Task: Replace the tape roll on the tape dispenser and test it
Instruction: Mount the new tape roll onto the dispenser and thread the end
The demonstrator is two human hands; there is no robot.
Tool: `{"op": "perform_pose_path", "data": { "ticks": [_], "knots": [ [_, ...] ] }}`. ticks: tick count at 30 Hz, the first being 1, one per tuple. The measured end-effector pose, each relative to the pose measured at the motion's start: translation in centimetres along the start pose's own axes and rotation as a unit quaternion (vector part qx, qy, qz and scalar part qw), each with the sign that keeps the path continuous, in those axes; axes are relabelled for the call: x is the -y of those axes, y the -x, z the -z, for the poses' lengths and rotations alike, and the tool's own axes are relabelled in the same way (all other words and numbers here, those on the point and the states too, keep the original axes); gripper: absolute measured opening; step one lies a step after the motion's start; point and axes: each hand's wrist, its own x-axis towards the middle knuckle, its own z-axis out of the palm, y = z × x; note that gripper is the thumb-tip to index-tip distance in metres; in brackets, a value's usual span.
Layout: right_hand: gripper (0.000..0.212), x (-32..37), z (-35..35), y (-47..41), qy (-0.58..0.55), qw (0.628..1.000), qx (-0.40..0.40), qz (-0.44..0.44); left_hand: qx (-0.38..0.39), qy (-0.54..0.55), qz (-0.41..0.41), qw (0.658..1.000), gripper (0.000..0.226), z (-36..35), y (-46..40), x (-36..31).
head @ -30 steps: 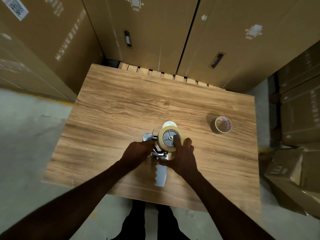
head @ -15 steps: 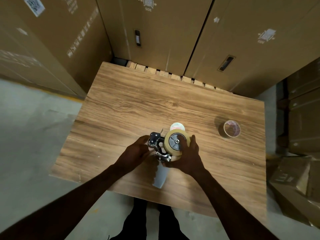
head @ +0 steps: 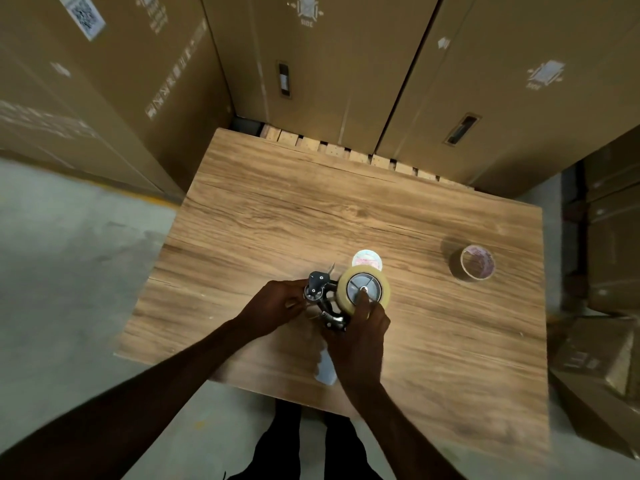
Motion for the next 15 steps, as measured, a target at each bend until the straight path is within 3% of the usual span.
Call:
{"op": "perform_pose_path", "data": {
  "ticks": [6,10,13,15],
  "knots": [
    [0.08,-1.7,-0.9,-0.2,0.046,0.997,0.027,0.06,0.026,0.013,0.034,0.999,0.006,-0.2,-0.1,1.7],
    [0.083,-4.4,-0.9,-0.7,0.041,0.996,0.037,0.071,0.053,0.028,0.059,0.996,0.012,-2.0,1.4,2.4],
    [0.079,-5.2,-0.2,-1.2,0.05,0.992,0.055,0.102,0.017,0.052,0.065,0.996,0.02,-2.4,1.7,2.6],
    [0.078,-5.3,-0.4,-1.1,0.04,0.99,0.048,0.126,-0.008,0.051,0.053,0.997,0.011,-2.4,1.7,2.7]
  ]
}}
